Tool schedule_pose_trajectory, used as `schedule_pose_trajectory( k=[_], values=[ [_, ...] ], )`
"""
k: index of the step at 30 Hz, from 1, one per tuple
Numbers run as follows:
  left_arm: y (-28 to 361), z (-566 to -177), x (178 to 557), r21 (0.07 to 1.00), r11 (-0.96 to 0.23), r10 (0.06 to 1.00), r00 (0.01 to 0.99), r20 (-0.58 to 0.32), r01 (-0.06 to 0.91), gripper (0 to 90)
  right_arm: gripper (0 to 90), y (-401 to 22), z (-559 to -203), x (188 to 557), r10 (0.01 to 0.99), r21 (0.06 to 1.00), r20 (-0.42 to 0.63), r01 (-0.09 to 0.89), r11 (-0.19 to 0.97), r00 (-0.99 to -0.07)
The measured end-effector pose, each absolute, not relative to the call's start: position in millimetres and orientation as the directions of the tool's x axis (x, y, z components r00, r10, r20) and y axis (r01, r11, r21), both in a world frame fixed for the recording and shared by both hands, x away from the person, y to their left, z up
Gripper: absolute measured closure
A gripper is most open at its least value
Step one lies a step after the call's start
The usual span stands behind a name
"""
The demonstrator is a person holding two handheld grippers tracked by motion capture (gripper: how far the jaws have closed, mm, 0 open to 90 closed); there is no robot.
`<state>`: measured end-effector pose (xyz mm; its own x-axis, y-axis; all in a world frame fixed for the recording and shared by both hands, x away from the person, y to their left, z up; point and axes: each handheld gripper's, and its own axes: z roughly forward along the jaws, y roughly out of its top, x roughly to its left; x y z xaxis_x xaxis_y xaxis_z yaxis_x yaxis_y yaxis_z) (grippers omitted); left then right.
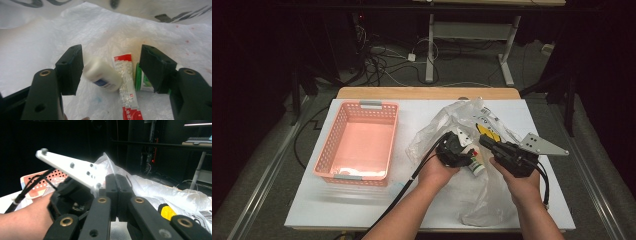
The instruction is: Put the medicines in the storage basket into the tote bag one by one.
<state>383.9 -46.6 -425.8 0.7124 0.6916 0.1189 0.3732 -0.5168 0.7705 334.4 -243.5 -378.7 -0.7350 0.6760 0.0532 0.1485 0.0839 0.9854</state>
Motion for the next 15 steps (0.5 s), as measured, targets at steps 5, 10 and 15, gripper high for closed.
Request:
schedule_pose_trajectory(
  k=[5,10,15],
  values=[
    [-37,-429,372,0.77,-0.509,0.673,0.736,0.077,0.385,36.3,90.0,-242,-378,334,0.673,0.985,0.046,0.144,0.091,-0.738],
    [-21,-439,359,0.759,-0.505,0.637,0.771,0.007,0.411,38.0,90.0,-243,-378,334,0.677,0.985,0.05,0.147,0.087,-0.734],
    [2,-449,337,0.754,-0.502,0.607,0.794,-0.041,0.423,38.0,90.0,-244,-379,334,0.678,0.985,0.051,0.149,0.086,-0.733]
  ],
)
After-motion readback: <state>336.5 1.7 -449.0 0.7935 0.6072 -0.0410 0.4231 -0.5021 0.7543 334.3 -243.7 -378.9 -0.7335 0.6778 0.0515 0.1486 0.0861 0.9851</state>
